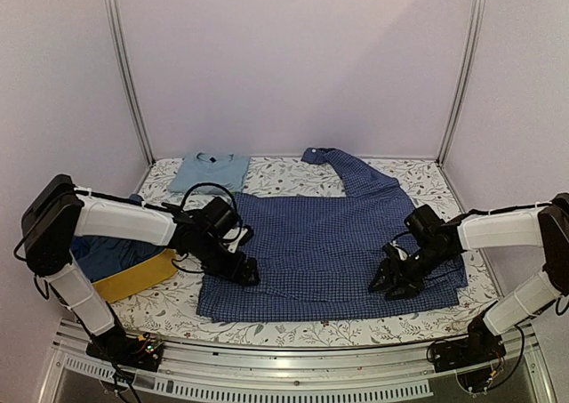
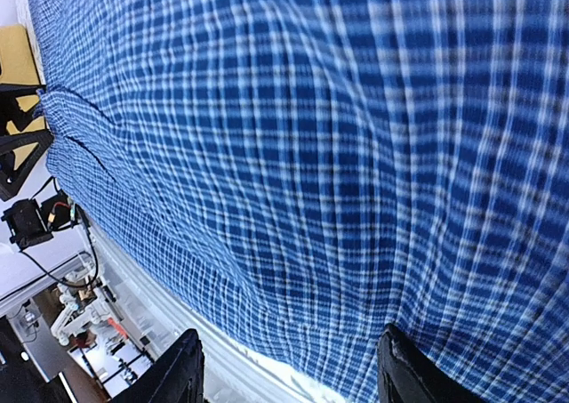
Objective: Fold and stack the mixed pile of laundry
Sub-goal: Move the 1/3-folded shirt to the center of the board, then pick up the 1/3-folded shirt from the center of the board.
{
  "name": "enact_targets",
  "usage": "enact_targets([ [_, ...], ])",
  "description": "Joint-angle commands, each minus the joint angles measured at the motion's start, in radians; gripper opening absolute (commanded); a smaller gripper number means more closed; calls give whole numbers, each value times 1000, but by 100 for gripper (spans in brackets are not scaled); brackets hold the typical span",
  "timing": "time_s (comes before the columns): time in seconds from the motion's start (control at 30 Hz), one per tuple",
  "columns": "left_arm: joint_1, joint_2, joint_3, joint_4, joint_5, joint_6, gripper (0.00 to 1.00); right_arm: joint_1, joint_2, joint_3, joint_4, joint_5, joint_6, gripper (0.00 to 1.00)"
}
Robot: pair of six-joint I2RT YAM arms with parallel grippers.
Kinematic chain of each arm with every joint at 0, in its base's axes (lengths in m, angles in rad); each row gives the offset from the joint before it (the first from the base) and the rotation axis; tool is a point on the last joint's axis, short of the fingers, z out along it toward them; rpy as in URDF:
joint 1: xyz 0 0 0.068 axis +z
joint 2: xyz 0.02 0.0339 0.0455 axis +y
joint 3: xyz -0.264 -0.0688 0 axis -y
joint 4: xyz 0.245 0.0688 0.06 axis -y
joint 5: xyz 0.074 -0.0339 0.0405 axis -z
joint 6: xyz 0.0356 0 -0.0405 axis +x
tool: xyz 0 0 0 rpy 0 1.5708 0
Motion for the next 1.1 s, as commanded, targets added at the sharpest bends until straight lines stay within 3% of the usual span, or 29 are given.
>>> enact_targets([
  [0.0, -80, 6, -119, -171, 119, -113, 89, 31, -55, -72, -84, -60, 87, 66],
  [0.13, -83, -47, -85, -204, 115, -88, 91, 30, -103, 30, -147, -82, 47, 67],
  [0.2, -69, -79, -19, -227, 74, -52, 99, 6, -124, 127, -175, -51, 20, 70],
  [0.33, 35, -104, 108, -229, 37, 2, 100, -79, -121, 346, -217, 80, -69, 75],
  [0.47, 162, -51, 203, -193, 36, 33, 100, -176, 8, 455, -241, 159, -165, 74],
  [0.63, 270, 52, 367, -186, -7, 56, 100, -246, 181, 587, -148, 181, -188, 74],
  [0.87, 456, 148, 479, -92, 89, 74, 100, -370, 409, 886, -85, 200, -227, 74],
  [1.0, 512, 244, 541, -57, 130, 63, 100, -434, 546, 1008, -84, 226, -259, 71],
  [1.07, 515, 297, 579, -48, 146, 63, 93, -458, 603, 1047, -83, 231, -269, 69],
])
